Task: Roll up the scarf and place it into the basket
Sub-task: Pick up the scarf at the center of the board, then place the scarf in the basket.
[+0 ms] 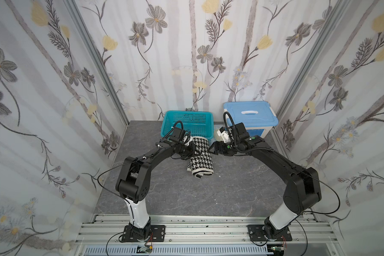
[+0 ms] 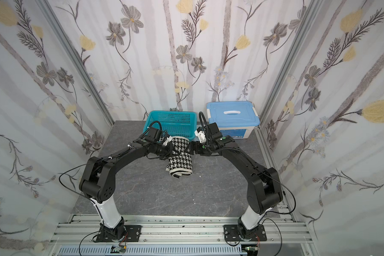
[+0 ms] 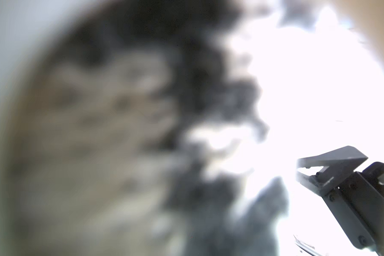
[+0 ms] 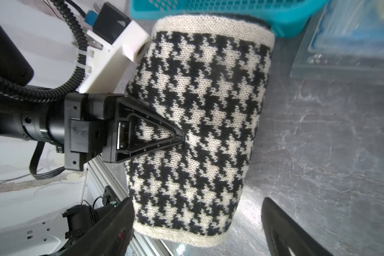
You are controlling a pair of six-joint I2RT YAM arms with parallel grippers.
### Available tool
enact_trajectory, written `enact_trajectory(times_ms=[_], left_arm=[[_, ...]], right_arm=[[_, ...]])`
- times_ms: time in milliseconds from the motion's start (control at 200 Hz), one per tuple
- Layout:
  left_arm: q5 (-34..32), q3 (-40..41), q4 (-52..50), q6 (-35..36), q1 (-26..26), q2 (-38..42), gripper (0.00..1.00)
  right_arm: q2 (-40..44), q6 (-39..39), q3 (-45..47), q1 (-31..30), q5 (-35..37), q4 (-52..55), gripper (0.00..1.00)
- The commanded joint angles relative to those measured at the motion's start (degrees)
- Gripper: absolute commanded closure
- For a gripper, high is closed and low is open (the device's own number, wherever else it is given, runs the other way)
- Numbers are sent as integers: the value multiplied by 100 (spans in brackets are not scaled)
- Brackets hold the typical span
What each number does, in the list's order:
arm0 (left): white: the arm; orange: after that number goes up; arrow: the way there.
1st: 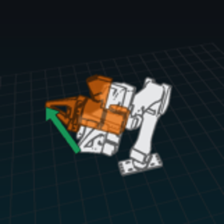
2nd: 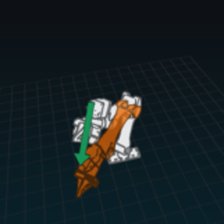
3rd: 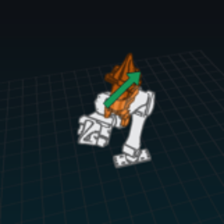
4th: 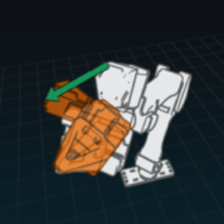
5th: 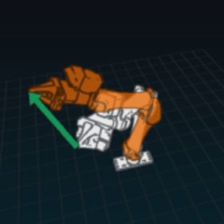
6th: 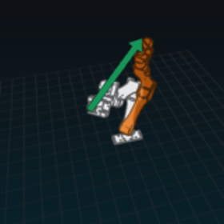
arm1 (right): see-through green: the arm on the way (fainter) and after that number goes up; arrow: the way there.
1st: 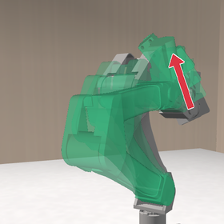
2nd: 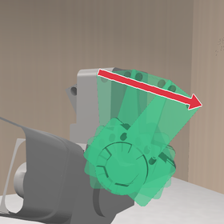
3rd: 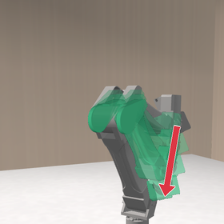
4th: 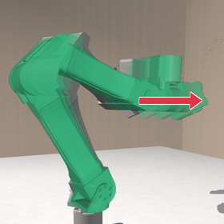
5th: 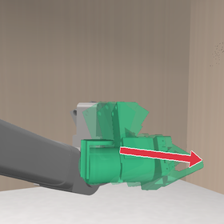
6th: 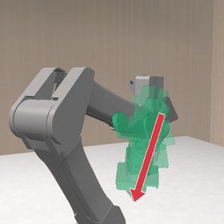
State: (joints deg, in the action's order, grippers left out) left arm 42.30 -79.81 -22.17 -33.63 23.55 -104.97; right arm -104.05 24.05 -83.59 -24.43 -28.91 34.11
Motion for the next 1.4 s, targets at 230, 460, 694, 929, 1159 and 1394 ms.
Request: enact_trajectory(times_ms=[230,460,694,929,1159,1394], left_arm=[[804,-2565,-792,194,-604,-946,100],[1224,-4634,100,-601,-1017,-2468,100],[1246,-6942,230,-699,-1221,-4149,100],[1403,-8060,535,-976,-1292,-5418,100],[1439,-7985,248,-648,-1256,-5712,100],[1441,-7950,121,-534,-1086,-5939,100]], right_arm=[[-509,-339,-2339,196,960,1727,0],[-1193,-225,-3864,368,1160,2286,0],[-1381,-478,-4342,368,1328,2928,0],[-1178,-770,-4165,416,1585,3199,0],[-1210,-736,-4031,456,1556,3215,0],[-1026,-700,-3614,480,1528,3040,0]])
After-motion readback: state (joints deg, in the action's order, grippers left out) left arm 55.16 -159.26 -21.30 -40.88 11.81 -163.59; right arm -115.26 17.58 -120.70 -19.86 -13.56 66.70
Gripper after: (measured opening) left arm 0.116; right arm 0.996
